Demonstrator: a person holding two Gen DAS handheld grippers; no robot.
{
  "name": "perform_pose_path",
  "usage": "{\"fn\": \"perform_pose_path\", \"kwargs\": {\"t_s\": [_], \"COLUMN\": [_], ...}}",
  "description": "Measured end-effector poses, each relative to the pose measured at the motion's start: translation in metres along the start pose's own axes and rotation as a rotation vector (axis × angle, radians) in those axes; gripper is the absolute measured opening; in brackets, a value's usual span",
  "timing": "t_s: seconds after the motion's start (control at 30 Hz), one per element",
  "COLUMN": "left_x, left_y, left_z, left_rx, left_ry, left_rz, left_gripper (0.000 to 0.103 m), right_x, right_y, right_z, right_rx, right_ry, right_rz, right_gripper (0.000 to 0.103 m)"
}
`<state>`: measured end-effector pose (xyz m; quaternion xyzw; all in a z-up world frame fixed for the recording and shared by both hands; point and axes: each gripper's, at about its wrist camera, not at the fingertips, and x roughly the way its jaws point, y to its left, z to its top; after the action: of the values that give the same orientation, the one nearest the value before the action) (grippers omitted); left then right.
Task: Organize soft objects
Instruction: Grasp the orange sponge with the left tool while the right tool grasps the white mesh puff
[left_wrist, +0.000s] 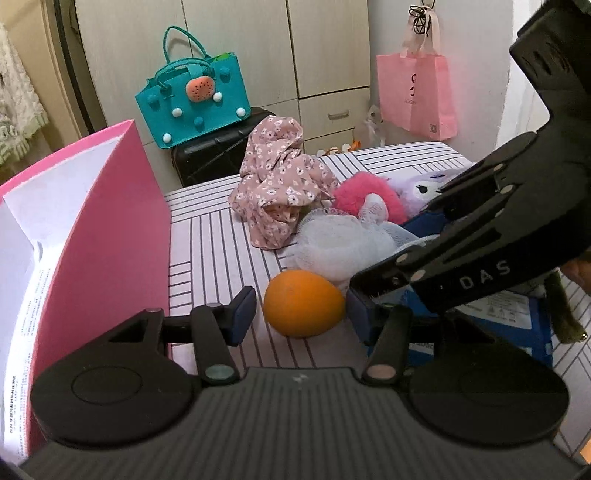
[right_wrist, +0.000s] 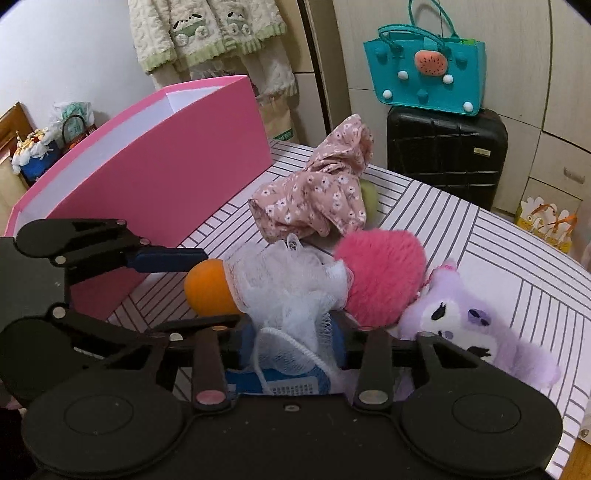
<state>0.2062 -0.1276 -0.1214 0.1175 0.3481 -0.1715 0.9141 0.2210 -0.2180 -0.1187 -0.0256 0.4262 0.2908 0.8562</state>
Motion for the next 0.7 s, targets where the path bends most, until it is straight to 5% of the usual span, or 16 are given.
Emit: {"fn": "perform_pose_path", "kwargs": {"t_s": [0.17,0.7], "left_x": [-0.001,-0.036], "left_y": [0.002,0.007], "left_z": [0.000,0.003], "left_rx": [-0.010,-0.041], "left_ry": [0.006,-0.015], "left_rz": [-0.031,-0.054], "left_gripper": [0.043,0.042], "right_x": [-0.004,-0.038], "right_y": [0.006,0.035], "right_z": [-0.002,-0.006], "right_rx": [-0.012,-0.010], "right_ry": [-0.016,-0.082], "right_rz": [0.004,-0.011], "right_gripper": [0.025,0.023]}}
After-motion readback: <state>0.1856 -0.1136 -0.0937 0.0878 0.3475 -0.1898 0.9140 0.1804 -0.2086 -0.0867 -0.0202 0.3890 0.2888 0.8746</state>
